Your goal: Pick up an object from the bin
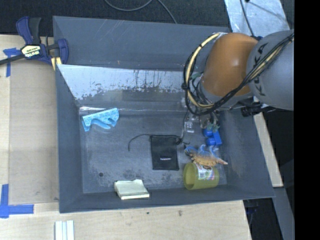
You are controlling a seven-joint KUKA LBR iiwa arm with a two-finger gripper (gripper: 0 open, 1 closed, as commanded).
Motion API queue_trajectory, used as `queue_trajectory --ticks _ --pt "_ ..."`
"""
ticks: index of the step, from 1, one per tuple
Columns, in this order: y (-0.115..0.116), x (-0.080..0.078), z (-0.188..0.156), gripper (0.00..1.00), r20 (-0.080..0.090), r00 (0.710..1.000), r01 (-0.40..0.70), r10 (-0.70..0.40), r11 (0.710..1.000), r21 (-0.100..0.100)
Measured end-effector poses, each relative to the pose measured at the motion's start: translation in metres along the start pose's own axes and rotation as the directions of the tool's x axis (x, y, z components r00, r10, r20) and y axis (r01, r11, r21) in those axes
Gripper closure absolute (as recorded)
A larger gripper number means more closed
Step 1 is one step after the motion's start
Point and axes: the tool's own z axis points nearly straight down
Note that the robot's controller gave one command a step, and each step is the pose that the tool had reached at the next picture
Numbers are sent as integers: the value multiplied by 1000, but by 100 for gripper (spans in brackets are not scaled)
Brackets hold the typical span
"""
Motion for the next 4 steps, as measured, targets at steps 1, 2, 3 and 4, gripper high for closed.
queue_trajectory --ticks 1,2,3,4 --pt "20 -3 23 0 -10 999 -40 40 999 2" --pt "24 -1 13 0 -3 993 118 -118 993 0" --pt "29 7 71 0 -3 975 -221 221 975 1" --pt "31 -2 83 100 7 999 53 -53 999 0"
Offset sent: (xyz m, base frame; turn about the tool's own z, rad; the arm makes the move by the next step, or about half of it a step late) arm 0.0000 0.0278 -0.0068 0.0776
